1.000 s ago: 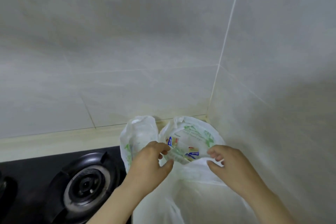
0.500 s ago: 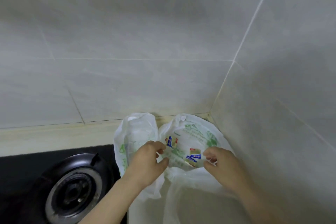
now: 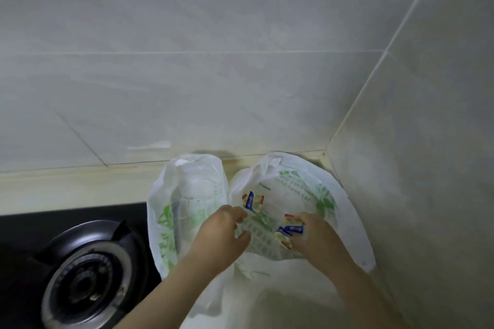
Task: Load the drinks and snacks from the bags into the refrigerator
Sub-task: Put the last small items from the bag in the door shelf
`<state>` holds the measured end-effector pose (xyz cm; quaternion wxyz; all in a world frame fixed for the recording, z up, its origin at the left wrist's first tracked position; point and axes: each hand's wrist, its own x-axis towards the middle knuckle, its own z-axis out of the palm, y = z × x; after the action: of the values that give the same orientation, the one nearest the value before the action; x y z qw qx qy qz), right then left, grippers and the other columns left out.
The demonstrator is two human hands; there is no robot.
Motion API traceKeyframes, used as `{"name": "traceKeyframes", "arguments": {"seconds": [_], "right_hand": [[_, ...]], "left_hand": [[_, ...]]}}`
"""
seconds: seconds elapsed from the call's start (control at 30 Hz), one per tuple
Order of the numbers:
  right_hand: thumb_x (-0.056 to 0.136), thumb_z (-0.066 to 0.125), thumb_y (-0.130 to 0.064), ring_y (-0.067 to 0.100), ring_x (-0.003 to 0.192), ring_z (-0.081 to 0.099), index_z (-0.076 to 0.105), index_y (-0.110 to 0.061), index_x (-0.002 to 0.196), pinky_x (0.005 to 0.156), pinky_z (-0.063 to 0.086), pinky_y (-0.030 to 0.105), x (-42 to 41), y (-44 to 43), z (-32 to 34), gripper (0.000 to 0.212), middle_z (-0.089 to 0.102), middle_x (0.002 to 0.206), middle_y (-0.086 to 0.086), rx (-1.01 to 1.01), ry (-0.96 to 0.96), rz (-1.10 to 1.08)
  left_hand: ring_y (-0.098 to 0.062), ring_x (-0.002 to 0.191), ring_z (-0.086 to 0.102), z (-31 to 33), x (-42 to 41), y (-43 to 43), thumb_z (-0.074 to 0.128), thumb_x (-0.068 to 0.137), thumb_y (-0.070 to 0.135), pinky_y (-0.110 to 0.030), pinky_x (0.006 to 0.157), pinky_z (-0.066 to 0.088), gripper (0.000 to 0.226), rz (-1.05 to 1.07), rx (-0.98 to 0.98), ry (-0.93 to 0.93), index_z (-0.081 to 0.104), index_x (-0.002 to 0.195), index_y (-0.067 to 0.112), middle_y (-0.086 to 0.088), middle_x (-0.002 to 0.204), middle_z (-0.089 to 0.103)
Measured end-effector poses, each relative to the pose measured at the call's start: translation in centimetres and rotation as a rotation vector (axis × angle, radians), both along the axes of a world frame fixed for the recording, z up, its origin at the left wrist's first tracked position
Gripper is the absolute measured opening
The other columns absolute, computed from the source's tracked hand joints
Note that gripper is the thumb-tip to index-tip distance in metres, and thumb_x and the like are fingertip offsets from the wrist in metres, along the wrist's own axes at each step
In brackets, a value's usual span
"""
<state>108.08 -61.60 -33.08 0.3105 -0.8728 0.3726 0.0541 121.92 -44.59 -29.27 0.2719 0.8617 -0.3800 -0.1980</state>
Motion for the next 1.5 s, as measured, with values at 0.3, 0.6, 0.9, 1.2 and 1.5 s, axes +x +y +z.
{"name": "traceKeyframes", "arguments": {"seconds": [0.3,0.6,0.9,1.2,1.5], "right_hand": [[0.079,0.067,-0.047,0.021,0.111,0.049,0.047,-0.021,0.124,0.087,0.044,0.028,1.8,-1.2,-4.4,0.055,0.044,0.119,0.002,-0.038,0.078,0.082],[0.078,0.071,-0.043,0.020,0.112,0.044,0.046,-0.025,0.124,0.086,0.047,0.031,2.2,-1.1,-5.8,0.056,0.043,0.122,-0.001,-0.101,0.095,0.052],[0.084,0.066,-0.040,0.018,0.111,0.041,0.050,-0.025,0.117,0.078,0.042,0.026,2.0,-0.7,-6.2,0.040,0.042,0.119,-0.002,-0.165,0.083,0.081],[0.085,0.064,-0.042,0.016,0.111,0.041,0.052,-0.029,0.120,0.078,0.039,0.025,1.7,-0.5,-6.4,0.039,0.043,0.120,-0.005,-0.173,0.057,0.061],[0.086,0.061,-0.040,0.015,0.108,0.044,0.054,-0.026,0.118,0.075,0.038,0.025,1.4,-0.4,-6.5,0.035,0.046,0.116,-0.005,-0.150,0.032,0.061]], "left_hand": [[-0.014,0.098,0.057,-2.2,0.1,-3.1,0.059,0.086,0.027,-0.023,0.086,0.046,0.041,-0.071,0.085,-0.016,0.054,0.127,0.021,0.002,0.116,0.054],[-0.018,0.099,0.055,-4.5,1.3,-5.9,0.060,0.082,0.026,-0.030,0.085,0.049,0.037,-0.079,0.160,-0.089,0.054,0.117,0.016,0.000,0.117,0.049],[-0.023,0.102,0.052,-7.6,2.8,-8.8,0.060,0.081,0.031,-0.029,0.085,0.042,0.040,0.008,0.277,-0.156,0.048,0.115,0.014,-0.005,0.113,0.049],[-0.027,0.107,0.050,-9.0,3.7,-10.2,0.060,0.084,0.047,-0.033,0.087,0.042,0.050,0.125,0.416,-0.175,0.048,0.114,0.009,-0.009,0.114,0.053],[-0.026,0.110,0.047,-9.4,3.8,-10.8,0.064,0.082,0.045,-0.032,0.089,0.041,0.053,0.148,0.402,-0.170,0.047,0.118,0.009,-0.009,0.117,0.052]]}}
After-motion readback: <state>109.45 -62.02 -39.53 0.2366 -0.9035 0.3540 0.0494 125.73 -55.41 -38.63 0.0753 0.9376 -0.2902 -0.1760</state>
